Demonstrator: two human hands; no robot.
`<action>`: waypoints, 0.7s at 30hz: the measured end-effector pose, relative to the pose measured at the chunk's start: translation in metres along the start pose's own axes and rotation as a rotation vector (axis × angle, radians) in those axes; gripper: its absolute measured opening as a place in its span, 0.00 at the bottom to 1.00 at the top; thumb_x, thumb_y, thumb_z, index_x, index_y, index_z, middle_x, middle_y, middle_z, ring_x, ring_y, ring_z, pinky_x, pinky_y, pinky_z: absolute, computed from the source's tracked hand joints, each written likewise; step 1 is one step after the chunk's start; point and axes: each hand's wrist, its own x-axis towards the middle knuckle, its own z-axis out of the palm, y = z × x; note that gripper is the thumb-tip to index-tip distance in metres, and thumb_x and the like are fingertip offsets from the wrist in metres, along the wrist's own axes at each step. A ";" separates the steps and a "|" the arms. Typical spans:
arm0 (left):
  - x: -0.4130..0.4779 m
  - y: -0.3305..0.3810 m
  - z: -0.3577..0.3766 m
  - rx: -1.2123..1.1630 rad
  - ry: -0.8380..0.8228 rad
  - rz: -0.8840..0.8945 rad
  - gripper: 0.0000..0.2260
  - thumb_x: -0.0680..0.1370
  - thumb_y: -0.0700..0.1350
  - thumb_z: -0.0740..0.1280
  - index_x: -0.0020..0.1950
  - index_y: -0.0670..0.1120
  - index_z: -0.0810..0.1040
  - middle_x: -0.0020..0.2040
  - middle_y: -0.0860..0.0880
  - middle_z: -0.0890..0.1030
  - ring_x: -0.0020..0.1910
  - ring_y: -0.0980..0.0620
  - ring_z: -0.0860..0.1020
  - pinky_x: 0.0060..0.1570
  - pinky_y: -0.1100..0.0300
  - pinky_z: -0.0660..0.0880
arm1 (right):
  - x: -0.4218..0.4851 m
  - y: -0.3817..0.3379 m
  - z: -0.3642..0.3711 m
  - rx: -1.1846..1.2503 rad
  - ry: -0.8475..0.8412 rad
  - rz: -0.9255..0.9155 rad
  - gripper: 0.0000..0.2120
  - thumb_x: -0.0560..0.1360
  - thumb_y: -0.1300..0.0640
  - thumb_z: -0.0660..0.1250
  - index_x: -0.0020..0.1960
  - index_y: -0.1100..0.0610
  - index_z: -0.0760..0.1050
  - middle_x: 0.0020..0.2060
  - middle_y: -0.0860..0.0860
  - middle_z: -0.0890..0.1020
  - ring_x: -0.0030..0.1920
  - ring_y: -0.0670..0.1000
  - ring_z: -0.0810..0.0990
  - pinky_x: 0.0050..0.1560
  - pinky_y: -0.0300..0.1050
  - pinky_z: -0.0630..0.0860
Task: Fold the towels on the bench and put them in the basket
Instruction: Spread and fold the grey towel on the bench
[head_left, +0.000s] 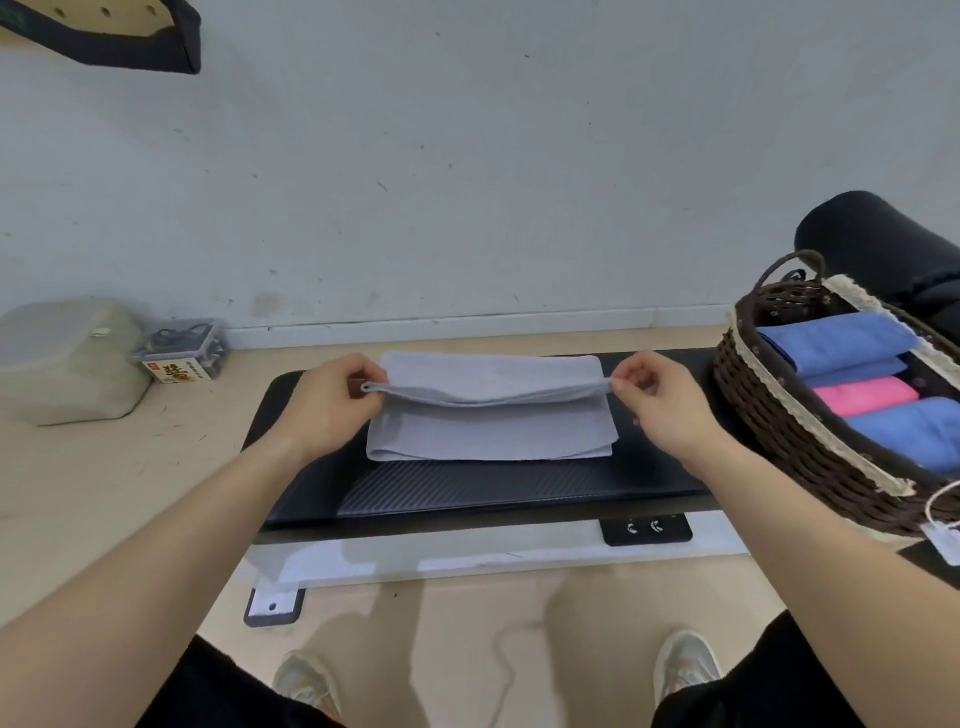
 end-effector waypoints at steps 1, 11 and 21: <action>-0.007 -0.005 0.002 -0.005 -0.025 -0.013 0.08 0.75 0.40 0.70 0.46 0.54 0.80 0.50 0.59 0.83 0.51 0.61 0.80 0.47 0.70 0.71 | -0.006 0.004 0.001 -0.056 -0.021 -0.026 0.03 0.78 0.54 0.68 0.46 0.47 0.77 0.43 0.48 0.79 0.43 0.50 0.77 0.44 0.50 0.78; -0.022 -0.024 0.016 0.089 -0.106 0.037 0.08 0.72 0.39 0.68 0.43 0.53 0.76 0.55 0.59 0.80 0.54 0.54 0.80 0.57 0.53 0.77 | -0.027 0.016 0.002 -0.377 -0.165 -0.187 0.07 0.79 0.56 0.66 0.45 0.45 0.74 0.40 0.42 0.80 0.41 0.45 0.79 0.44 0.46 0.78; -0.032 -0.028 0.010 0.185 -0.099 0.154 0.11 0.73 0.39 0.70 0.41 0.55 0.73 0.59 0.58 0.80 0.56 0.55 0.78 0.57 0.56 0.76 | -0.035 0.021 -0.004 -0.463 -0.174 -0.233 0.07 0.79 0.56 0.66 0.45 0.44 0.72 0.38 0.40 0.81 0.41 0.46 0.79 0.42 0.51 0.79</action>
